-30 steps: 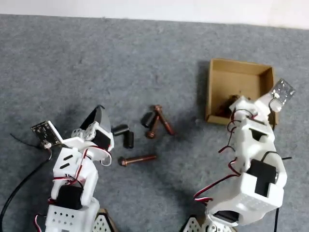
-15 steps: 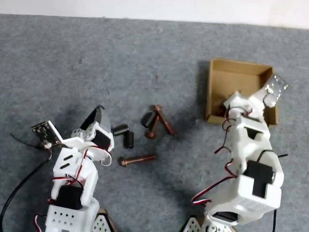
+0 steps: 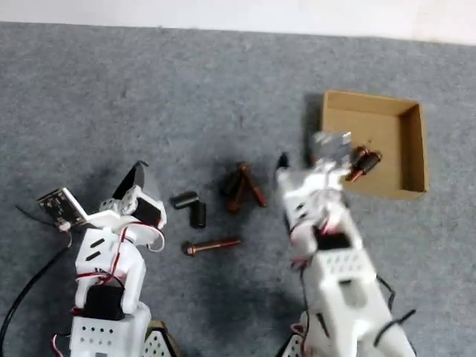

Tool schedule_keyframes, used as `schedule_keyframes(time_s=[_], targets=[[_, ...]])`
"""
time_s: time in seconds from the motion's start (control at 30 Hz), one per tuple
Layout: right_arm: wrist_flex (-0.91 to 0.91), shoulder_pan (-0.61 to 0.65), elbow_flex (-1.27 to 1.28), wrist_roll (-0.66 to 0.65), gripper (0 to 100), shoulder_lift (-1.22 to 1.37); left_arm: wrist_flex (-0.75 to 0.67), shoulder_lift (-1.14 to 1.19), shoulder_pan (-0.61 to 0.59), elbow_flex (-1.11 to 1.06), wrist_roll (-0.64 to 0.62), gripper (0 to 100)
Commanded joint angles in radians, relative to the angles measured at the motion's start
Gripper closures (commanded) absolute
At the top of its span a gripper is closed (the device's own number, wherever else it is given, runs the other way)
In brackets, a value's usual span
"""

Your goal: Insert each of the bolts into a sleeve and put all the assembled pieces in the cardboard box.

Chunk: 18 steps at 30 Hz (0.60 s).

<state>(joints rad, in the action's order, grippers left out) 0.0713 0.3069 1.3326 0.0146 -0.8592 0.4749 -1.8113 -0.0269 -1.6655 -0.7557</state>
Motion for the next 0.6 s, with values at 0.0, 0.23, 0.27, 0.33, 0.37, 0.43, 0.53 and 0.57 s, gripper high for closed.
schedule_keyframes(time_s=[0.0,0.23,0.27,0.33,0.37,0.43,0.53,0.57], targets=[[0.127,0.136,0.077,-0.072,83.3,-0.162,-0.02,-0.016,-0.018,0.012,0.005,99],[0.302,0.407,0.047,-0.117,83.3,-0.189,-0.021,-0.016,-0.05,0.016,0.0,99],[0.305,0.427,0.025,-0.089,83.3,-0.176,-0.023,-0.016,-0.071,0.022,-0.002,99],[0.317,0.455,-0.041,-0.048,83.3,-0.125,-0.026,-0.016,-0.111,0.031,-0.025,99],[0.343,0.466,-0.094,-0.031,83.3,-0.085,-0.026,-0.016,-0.127,0.031,-0.057,99],[0.421,0.493,-0.222,-0.014,83.3,0.024,-0.026,-0.016,-0.147,0.035,-0.091,99],[0.484,0.533,-0.395,0.034,83.3,0.236,-0.026,-0.016,-0.173,0.039,-0.094,99],[0.484,0.547,-0.443,0.057,83.3,0.303,-0.026,-0.016,-0.185,0.039,-0.094,99]])
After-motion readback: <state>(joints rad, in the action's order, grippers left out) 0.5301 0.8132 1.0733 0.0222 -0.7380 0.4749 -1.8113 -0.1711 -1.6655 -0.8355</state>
